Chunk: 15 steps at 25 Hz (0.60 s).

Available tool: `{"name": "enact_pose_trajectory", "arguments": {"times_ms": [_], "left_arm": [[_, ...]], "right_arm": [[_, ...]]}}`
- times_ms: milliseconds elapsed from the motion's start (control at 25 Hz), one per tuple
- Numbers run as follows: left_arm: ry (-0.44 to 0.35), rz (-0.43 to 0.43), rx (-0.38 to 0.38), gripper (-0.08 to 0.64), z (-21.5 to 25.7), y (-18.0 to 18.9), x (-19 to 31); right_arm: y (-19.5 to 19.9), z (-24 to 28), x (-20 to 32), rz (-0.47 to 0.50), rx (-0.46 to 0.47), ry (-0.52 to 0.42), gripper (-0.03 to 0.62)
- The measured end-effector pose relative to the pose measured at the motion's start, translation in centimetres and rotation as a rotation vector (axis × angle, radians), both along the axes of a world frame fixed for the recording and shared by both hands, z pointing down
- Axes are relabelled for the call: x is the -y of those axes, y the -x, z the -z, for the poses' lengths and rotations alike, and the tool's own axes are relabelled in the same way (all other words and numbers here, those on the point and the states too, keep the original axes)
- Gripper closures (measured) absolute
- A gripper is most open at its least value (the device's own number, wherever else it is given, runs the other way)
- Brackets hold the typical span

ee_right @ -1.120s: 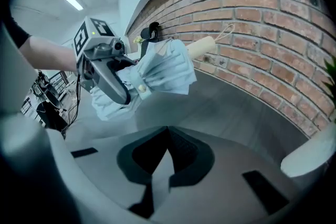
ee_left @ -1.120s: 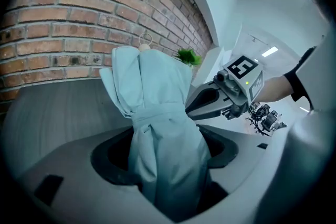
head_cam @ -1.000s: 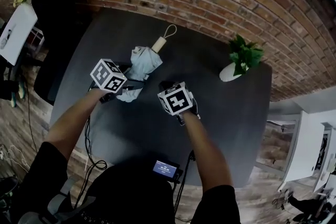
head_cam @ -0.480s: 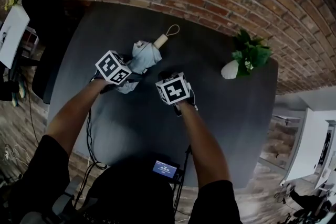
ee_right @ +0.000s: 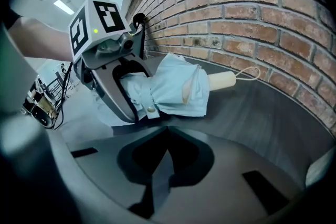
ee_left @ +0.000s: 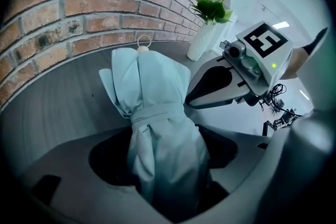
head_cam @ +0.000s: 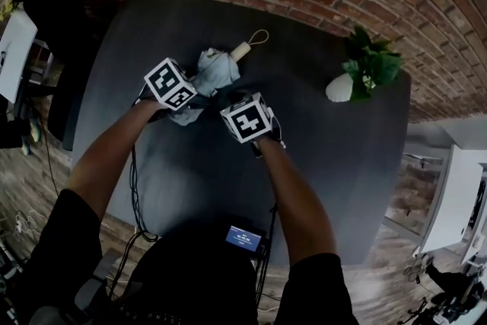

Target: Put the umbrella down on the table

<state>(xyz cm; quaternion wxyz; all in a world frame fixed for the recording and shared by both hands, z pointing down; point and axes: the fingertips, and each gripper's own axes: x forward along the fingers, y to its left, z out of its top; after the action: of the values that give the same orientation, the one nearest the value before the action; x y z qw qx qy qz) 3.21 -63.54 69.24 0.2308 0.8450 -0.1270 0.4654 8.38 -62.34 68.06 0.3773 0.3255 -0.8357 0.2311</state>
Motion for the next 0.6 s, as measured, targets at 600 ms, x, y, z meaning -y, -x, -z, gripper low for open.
{"name": "enact_pose_trajectory", "arguments": {"times_ms": [600], "left_arm": [[0.043,-0.008,0.043,0.199,-1.12,-0.39,-0.02]], "right_arm": [[0.25,-0.66,-0.36,-0.03,-0.013,0.011,0.584]]}}
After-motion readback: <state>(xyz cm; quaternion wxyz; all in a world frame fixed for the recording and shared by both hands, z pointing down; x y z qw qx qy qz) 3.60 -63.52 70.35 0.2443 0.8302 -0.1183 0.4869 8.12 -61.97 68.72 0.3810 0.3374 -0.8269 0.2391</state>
